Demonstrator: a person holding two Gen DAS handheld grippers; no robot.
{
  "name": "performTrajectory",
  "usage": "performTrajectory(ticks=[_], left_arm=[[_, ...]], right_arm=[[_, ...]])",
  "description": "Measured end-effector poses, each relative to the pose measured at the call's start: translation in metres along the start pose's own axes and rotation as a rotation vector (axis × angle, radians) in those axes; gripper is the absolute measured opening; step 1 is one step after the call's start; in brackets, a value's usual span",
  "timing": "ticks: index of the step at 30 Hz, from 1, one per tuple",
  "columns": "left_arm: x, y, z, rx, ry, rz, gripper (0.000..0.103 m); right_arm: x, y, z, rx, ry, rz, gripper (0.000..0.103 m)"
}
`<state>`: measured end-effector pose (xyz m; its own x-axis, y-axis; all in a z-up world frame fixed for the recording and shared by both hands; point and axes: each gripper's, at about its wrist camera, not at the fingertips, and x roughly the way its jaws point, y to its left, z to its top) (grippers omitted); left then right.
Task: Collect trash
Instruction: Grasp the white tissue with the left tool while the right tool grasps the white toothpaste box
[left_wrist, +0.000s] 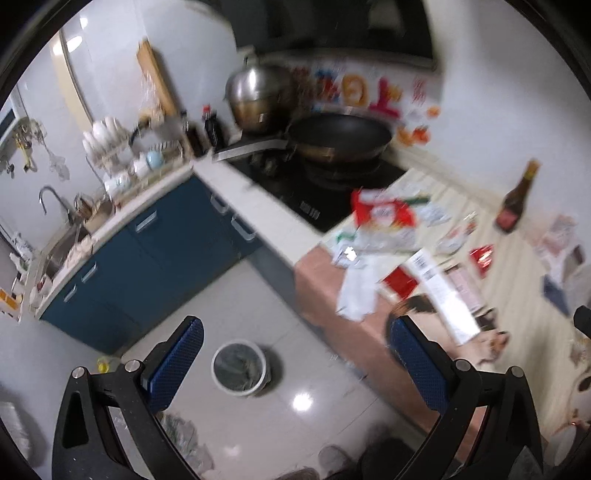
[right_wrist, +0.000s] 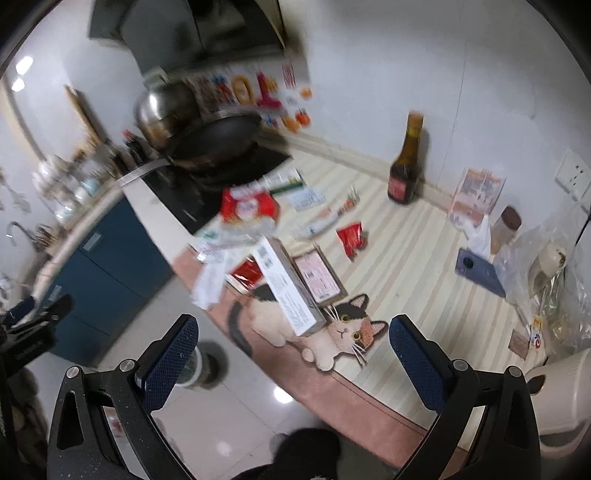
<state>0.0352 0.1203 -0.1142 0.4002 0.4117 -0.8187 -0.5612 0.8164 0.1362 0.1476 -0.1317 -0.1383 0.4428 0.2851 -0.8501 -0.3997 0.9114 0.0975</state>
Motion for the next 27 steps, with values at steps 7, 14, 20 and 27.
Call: performTrajectory(ticks=[7,14,20,27], left_arm=[[0.120,-0.011,0.009,0.050,0.203,0.006,0.103],[0.238,-0.043,0.028,0.081,0.419,-0.104,0.094],[0.302,-0.080,0.035,0.121,0.536,-0.183,0.079],[0.303,-0.094,0.031,0.171,0.518,-0.218,0.006]], right_arm=[[0.157,0.017,0.011,-0.043,0.182,0.032,0.103],[0.272,0.044,0.022,-0.152,0.290,0.048,0.078],[0.323,0.048,0.025,-0.209,0.365,-0.006,0.059],[0.328,0.030,0.027,-0.150,0.397,0.039,0.058]])
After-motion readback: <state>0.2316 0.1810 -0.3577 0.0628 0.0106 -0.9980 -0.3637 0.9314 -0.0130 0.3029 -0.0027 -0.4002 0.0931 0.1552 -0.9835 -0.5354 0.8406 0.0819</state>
